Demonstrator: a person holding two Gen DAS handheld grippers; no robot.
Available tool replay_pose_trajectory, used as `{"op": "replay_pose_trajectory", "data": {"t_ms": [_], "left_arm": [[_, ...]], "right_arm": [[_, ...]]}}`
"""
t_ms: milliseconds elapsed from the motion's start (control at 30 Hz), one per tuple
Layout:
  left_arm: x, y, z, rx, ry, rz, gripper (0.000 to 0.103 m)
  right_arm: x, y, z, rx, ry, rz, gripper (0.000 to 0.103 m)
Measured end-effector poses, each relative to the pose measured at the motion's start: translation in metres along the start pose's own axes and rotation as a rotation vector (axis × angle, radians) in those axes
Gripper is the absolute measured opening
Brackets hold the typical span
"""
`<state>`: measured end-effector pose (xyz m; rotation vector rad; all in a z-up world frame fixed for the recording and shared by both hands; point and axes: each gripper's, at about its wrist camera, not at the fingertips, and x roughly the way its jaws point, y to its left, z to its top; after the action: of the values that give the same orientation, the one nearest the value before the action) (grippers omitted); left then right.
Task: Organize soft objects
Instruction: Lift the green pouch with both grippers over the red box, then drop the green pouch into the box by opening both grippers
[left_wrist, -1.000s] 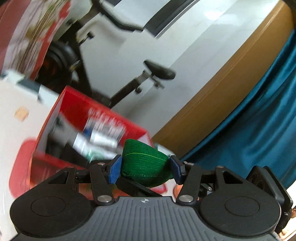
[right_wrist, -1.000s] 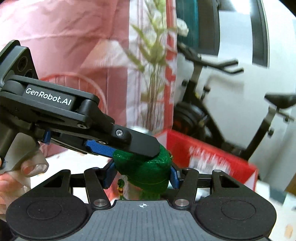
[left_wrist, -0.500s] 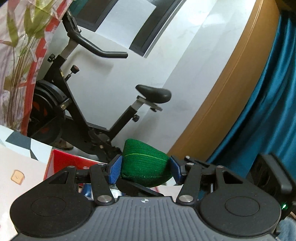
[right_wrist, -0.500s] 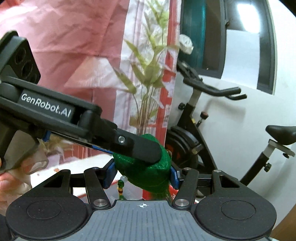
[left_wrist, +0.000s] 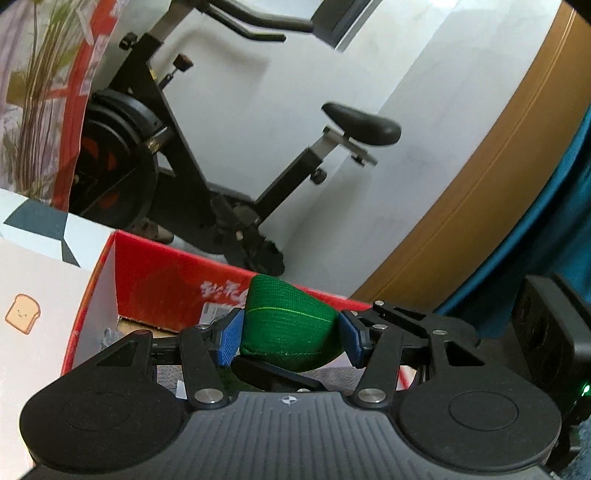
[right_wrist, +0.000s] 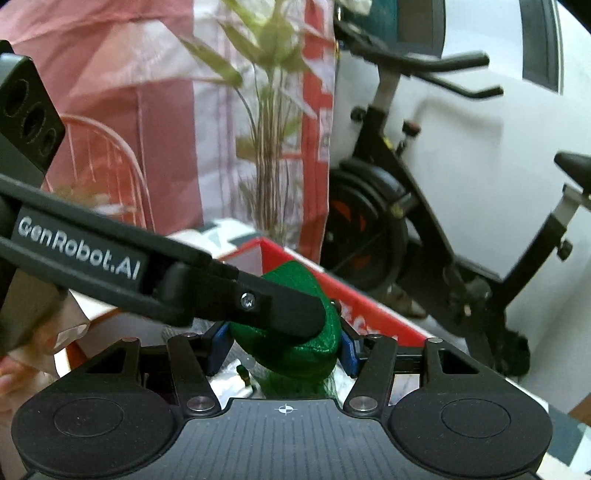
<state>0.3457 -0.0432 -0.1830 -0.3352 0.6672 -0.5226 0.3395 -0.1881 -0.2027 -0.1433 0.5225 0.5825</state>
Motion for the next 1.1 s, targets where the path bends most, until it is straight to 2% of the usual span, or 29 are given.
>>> {"op": "replay_pose_trajectory", "data": {"t_ms": [100, 233, 300, 433, 500, 600, 733, 900, 1000, 1100], "left_arm": [[0.006, 0.008, -0.001, -0.005, 0.015, 0.009, 0.058], [0.003, 0.01, 0.001, 0.047, 0.0, 0.088, 0.058], [0.001, 0.015, 0.003, 0.045, -0.003, 0.101, 0.058], [-0.003, 0.019, 0.003, 0.062, -0.013, 0.16, 0.058], [-0.005, 0.019, 0.003, 0.07, -0.013, 0.179, 0.058], [-0.005, 0.016, 0.003, 0.098, -0.016, 0.21, 0.062], [-0.007, 0.01, 0.002, 0.156, -0.028, 0.266, 0.073], [-0.021, 0.005, 0.005, 0.181, -0.067, 0.33, 0.095], [-0.037, -0.003, 0.006, 0.202, -0.106, 0.38, 0.102], [-0.057, -0.013, 0.007, 0.228, -0.147, 0.403, 0.103]], "right_arm": [[0.013, -0.003, -0.003, 0.008, 0.045, -0.005, 0.054], [0.028, -0.003, -0.007, 0.005, 0.106, -0.049, 0.055], [0.03, -0.006, -0.009, 0.02, 0.124, -0.065, 0.056], [0.035, -0.01, -0.01, 0.028, 0.172, -0.154, 0.063], [0.039, -0.013, -0.014, 0.029, 0.222, -0.208, 0.073], [0.038, -0.02, -0.02, 0.059, 0.255, -0.27, 0.079], [0.024, -0.032, -0.026, 0.136, 0.242, -0.3, 0.08], [-0.003, -0.039, -0.022, 0.191, 0.196, -0.327, 0.099], [-0.025, -0.046, -0.019, 0.276, 0.149, -0.284, 0.103], [-0.048, -0.049, -0.016, 0.334, 0.106, -0.271, 0.103]]}}
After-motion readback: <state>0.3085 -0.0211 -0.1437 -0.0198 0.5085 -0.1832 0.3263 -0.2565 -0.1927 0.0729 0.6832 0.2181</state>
